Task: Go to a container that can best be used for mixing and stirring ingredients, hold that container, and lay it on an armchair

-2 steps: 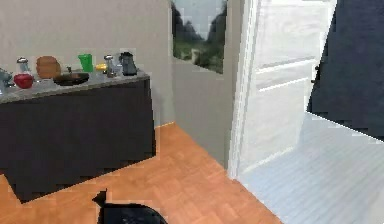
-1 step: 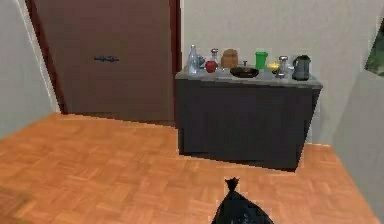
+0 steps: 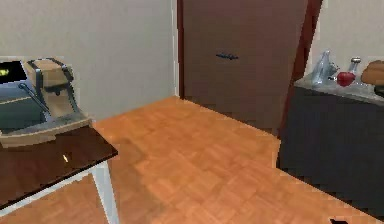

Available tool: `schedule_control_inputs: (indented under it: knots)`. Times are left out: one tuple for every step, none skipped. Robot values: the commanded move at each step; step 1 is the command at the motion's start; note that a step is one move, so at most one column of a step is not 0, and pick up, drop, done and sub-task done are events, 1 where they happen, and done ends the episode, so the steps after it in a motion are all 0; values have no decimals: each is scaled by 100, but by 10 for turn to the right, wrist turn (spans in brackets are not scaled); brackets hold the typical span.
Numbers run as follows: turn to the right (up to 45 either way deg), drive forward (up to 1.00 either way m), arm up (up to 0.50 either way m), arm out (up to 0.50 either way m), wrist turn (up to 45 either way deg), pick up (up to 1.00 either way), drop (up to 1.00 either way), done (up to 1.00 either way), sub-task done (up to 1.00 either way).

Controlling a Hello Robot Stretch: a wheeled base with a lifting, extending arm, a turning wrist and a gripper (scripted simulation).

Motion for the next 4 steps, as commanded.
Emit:
schedule_control_inputs:
  knots:
    - [0, 100, 0, 0, 0, 0, 0, 0, 0]
    - [0, 25, 0, 0, 0, 0, 0, 0, 0]
    - [-450, 0, 0, 0, 0, 0, 0, 0, 0]
    - [-60, 0, 0, 0, 0, 0, 0, 0, 0]
